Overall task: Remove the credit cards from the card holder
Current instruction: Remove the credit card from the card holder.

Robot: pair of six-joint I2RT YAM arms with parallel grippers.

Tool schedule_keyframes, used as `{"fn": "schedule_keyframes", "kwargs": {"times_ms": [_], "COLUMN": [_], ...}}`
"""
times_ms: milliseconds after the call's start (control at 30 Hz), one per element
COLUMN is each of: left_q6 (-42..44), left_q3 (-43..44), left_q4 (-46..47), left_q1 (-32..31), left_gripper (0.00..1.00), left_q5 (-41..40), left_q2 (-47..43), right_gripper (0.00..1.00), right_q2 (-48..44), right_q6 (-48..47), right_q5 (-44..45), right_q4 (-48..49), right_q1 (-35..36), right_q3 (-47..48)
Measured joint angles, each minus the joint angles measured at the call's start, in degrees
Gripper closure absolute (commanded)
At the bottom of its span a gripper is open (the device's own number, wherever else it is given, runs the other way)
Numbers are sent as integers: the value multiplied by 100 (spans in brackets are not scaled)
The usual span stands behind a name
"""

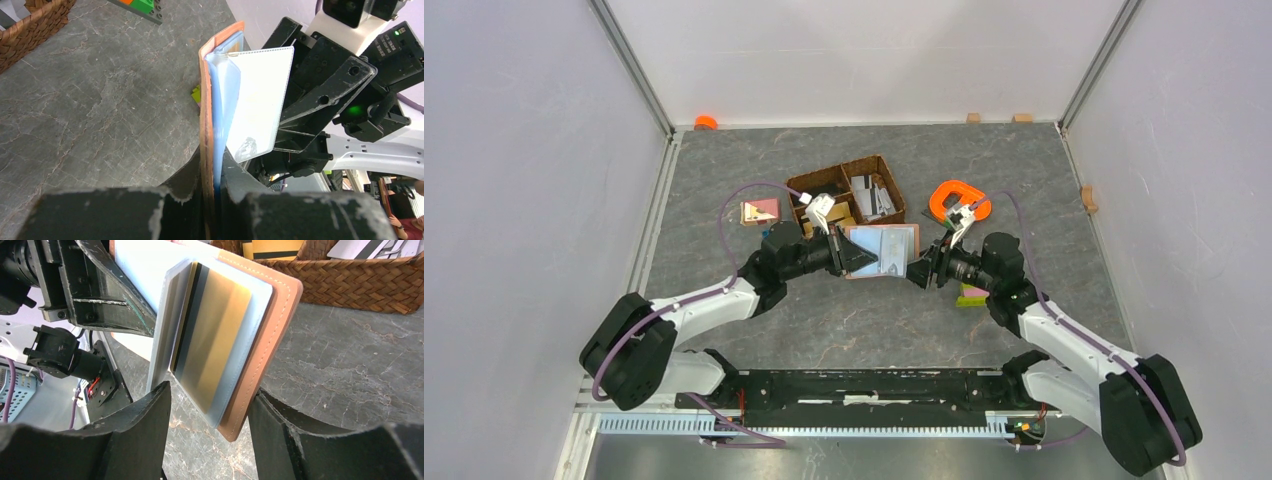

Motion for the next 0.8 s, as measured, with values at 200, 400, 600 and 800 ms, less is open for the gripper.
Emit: {"fn": "schedule_keyframes", "kwargs": {"times_ms": [200, 400, 600, 800], "left_q6": [0, -4, -11, -11], "left_q3": [0, 11, 151, 195], "left_q4": [7, 208, 385, 396], "left_q1": [-28, -72, -127, -210], "left_gripper": [98, 98, 98, 98], "left_q5": [20, 184, 402, 361], "left_q2": [2, 68, 411, 684], "right_gripper": [35, 43, 46, 67], "right_q2": [146, 295, 363, 369], "right_q6": [116, 293, 586, 638], "right_q5": [-140, -328, -608, -684], "right_q4": [160, 481, 1045, 1196], "right_q1": [0, 0, 0, 50], "right_q3": [0, -7, -116, -151]}}
